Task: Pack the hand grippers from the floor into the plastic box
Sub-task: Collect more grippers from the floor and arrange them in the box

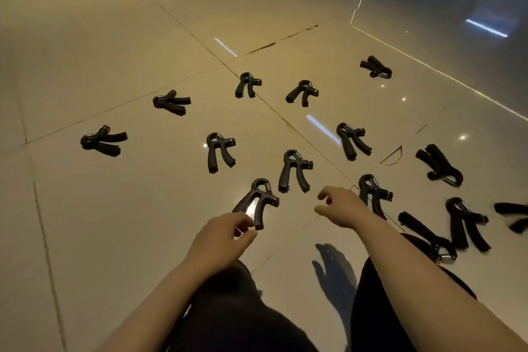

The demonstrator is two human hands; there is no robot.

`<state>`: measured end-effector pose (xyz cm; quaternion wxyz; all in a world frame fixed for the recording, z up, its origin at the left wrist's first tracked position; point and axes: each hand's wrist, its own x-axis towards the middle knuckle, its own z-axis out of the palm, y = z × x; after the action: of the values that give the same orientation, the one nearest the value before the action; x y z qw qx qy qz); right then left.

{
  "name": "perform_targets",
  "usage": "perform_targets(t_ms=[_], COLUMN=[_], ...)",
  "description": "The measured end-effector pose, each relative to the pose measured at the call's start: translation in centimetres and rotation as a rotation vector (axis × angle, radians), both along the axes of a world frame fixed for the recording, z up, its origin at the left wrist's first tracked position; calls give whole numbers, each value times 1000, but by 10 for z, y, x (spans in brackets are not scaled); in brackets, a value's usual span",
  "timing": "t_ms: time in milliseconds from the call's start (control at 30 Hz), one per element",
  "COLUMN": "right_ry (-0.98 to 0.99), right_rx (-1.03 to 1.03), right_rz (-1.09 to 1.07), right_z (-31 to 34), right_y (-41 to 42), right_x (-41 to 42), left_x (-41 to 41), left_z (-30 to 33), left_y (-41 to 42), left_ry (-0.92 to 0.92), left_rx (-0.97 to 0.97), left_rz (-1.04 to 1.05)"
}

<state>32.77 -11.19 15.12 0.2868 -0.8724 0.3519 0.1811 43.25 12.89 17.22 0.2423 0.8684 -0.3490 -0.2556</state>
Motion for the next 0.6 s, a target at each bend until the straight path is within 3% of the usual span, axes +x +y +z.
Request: perform_targets(t_ms=[100, 267, 433, 600], right_ry=[24, -68, 40, 68], right_rx=[-23, -341, -243, -272], right_rz=[-115, -67, -204, -242], right_z=[-42, -91, -136, -166], right_y=[-11, -15, -17, -32], right_x=[18, 57, 83, 107], left_x=[38, 84, 103, 100], left_z=[-30, -67, -88, -124], left_y=[-19, -37, -45, -63], left_ry=[35, 30, -14, 29], left_rx=[-15, 49, 86, 171], left_rz=[125, 169, 119, 86])
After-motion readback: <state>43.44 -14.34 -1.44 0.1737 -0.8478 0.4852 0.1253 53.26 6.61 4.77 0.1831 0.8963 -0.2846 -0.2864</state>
